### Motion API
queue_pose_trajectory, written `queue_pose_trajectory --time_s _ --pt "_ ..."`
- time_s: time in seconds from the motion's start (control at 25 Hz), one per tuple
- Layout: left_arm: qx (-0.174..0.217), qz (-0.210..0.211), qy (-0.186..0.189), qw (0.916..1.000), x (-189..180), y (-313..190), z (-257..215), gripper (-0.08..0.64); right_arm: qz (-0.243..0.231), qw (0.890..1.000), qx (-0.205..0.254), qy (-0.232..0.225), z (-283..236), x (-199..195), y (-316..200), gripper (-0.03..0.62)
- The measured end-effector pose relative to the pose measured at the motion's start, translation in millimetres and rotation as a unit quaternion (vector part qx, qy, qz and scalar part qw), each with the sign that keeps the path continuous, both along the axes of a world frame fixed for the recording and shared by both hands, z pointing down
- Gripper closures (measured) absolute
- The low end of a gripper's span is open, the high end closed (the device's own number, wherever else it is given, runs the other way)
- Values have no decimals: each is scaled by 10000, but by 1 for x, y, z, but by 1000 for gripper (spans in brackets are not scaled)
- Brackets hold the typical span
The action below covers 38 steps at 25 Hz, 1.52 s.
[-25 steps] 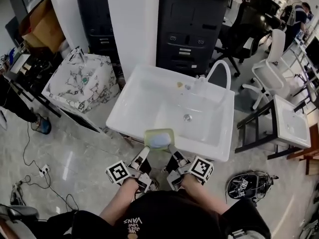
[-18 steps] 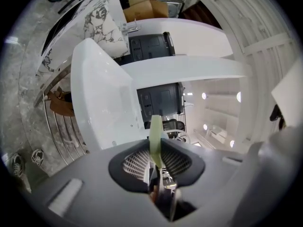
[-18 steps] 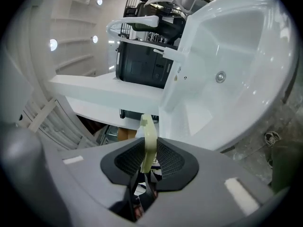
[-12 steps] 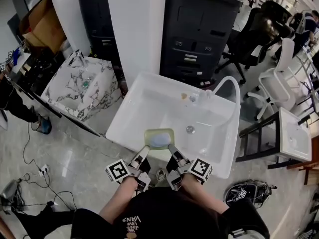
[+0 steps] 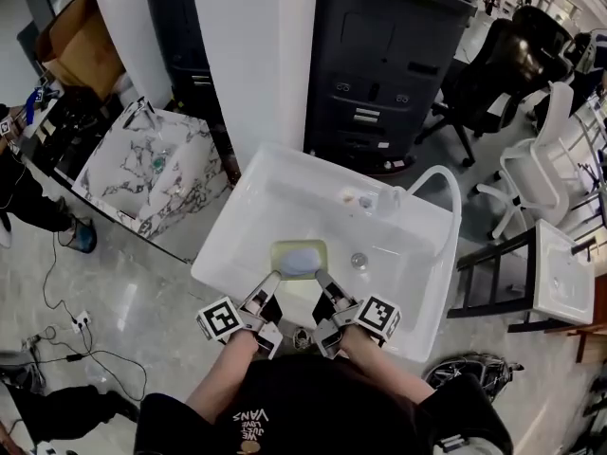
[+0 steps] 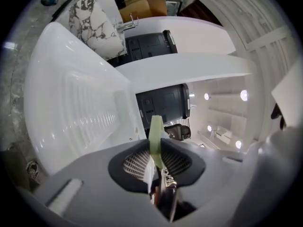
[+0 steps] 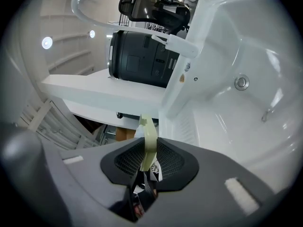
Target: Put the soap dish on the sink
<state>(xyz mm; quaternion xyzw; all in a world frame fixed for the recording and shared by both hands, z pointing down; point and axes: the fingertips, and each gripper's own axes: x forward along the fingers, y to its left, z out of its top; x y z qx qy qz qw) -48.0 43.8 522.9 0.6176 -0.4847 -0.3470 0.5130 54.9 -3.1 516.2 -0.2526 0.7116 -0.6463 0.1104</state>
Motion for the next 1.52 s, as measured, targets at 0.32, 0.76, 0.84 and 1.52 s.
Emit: queue_pose_trajectory --time_s 0.32,0.76,0.84,1.52 --pt "-64 372 4 9993 -19 -42 8 436 407 9992 -61 7 8 -16 -35 515" --pt "-85 1197 -166 9926 -68 -104 2 436 1161 9932 -10 -46 5 -61 -78 517" --pt "32 1304 -114 9914 -73 -116 -1 436 1261 9920 -2 -43 7 -68 -86 517" --pt "-244 1827 -102 9828 -98 -185 37 436 1921 9813 -81 109 37 -89 -144 515"
